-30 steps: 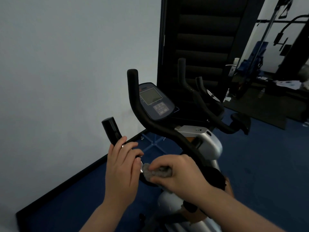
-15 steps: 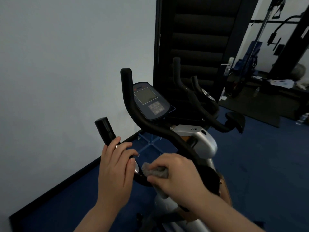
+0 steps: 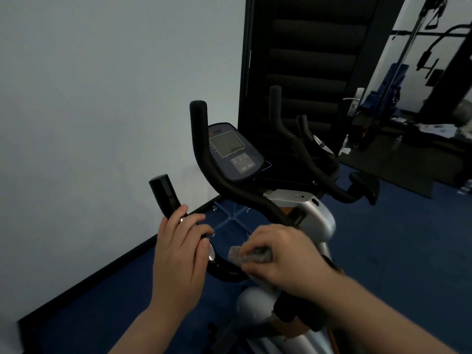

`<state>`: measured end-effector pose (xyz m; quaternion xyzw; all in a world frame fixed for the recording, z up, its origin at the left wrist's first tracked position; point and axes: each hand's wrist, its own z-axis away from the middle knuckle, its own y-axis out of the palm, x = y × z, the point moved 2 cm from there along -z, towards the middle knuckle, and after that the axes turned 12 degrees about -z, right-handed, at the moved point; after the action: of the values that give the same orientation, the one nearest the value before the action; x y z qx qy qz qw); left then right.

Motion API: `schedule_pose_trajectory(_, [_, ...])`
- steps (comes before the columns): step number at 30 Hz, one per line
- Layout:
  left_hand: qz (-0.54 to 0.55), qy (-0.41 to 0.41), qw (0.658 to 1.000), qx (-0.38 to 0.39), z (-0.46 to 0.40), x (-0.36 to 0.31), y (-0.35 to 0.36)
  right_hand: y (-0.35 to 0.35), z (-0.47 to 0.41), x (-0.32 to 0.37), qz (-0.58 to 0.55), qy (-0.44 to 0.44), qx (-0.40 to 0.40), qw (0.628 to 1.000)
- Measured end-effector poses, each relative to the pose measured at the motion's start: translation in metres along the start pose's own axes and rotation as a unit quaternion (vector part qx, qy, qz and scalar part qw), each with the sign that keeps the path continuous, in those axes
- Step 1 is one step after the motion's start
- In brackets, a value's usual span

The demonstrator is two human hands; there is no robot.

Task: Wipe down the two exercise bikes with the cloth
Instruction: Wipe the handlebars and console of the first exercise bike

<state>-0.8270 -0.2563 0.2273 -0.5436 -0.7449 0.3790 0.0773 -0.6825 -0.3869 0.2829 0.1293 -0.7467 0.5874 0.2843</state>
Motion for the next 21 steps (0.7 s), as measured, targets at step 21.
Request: schedule_pose_trajectory(21, [0.025,-0.003,0.999,-0.038,0.004,0.002,0.007,-0.025,-0.014,-0.001,-0.015,-0.039,0.113,0.993])
